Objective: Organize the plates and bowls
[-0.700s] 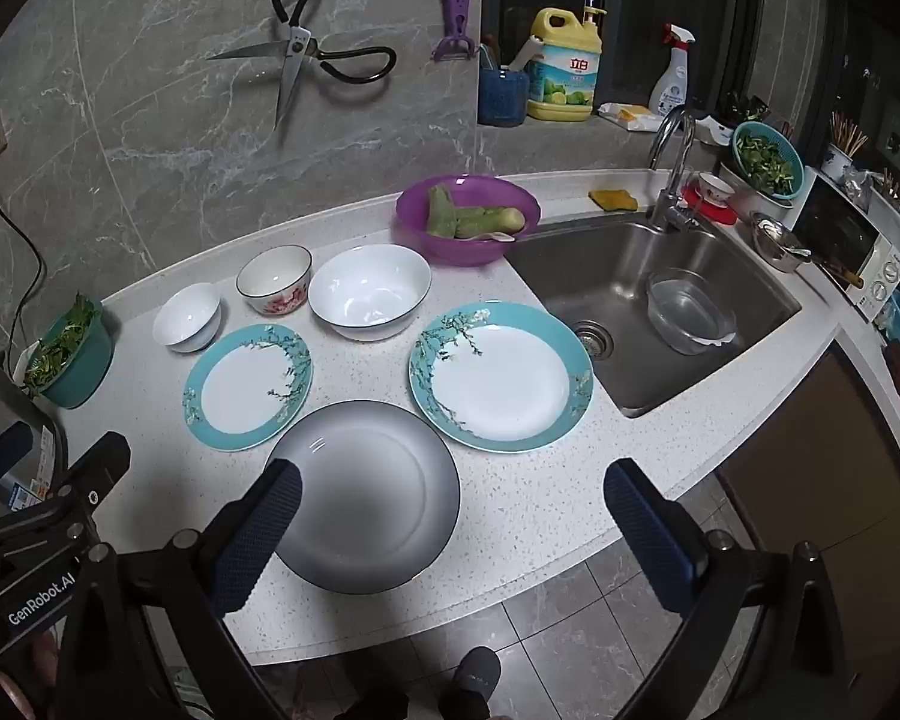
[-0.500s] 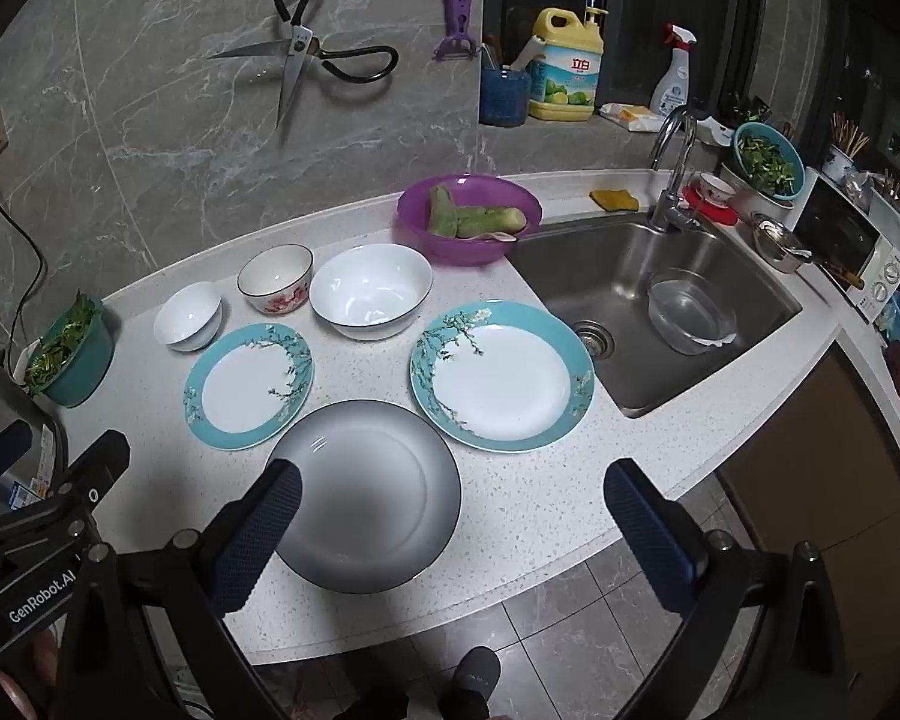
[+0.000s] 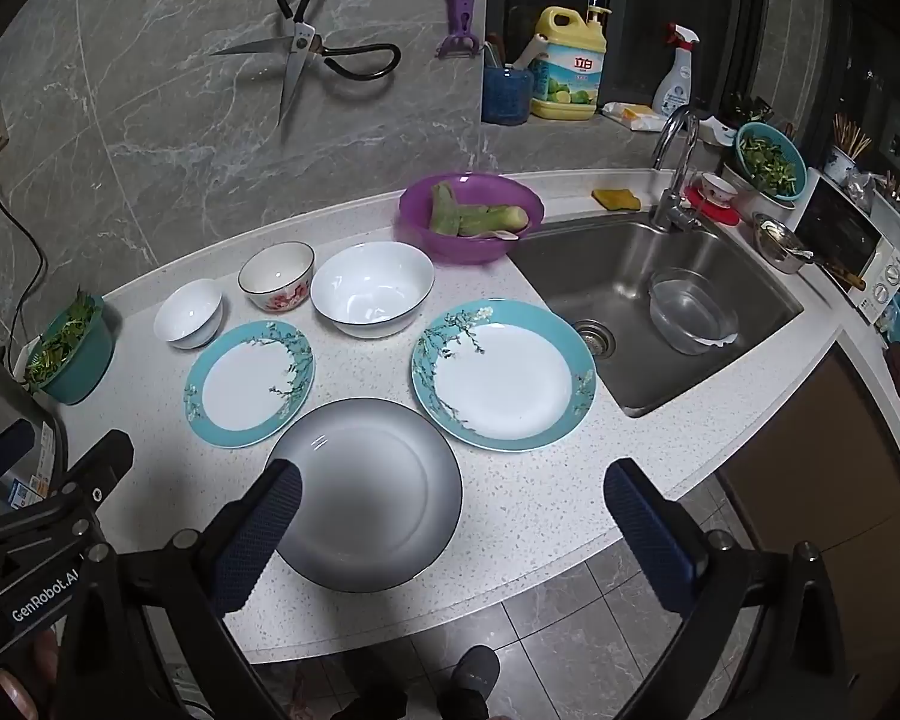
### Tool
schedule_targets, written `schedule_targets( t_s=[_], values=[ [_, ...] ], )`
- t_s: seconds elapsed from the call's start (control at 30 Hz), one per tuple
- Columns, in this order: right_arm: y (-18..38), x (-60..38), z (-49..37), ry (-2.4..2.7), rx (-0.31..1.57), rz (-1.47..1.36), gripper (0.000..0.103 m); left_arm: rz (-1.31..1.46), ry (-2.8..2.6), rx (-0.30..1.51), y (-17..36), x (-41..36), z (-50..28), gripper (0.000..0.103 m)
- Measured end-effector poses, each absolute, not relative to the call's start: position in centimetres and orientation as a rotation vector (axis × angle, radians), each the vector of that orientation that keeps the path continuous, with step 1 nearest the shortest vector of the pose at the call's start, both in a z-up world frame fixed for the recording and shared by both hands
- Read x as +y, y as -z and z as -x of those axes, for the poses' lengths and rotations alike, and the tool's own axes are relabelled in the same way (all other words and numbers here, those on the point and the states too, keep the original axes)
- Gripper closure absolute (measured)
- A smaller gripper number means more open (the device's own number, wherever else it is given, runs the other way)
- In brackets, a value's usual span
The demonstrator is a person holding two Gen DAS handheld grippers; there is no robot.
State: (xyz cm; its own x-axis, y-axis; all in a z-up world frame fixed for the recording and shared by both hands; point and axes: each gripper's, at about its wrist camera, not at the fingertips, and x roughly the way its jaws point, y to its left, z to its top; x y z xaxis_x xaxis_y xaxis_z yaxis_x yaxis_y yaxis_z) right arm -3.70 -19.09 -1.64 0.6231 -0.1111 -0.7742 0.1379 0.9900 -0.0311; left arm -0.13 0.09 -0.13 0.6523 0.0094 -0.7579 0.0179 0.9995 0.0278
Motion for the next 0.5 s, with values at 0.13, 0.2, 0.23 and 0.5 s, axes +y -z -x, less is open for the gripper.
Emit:
schedule_targets(
  t_s=[0.13,0.2,0.23,0.5],
  values=[
    [1.64,-19.11,3.69,0.143,0.886,-0.033,0.000,-0.034,0.005,0.861,0.31,-0.03,0.22,0.000],
    [1.64,-19.11,3.69,0.144,0.886,-0.032,0.000,-0.034,0.004,0.862,0.31,-0.05,0.21,0.000],
    [1.65,-19.11,3.68,0.143,0.886,-0.033,0.000,-0.034,0.005,0.862,0.30,-0.04,0.21,0.000],
    [1.13,-19.57,3.59,0.143,0.889,-0.034,0.000,-0.036,0.004,0.862,0.31,-0.04,0.19,0.000]
  ],
)
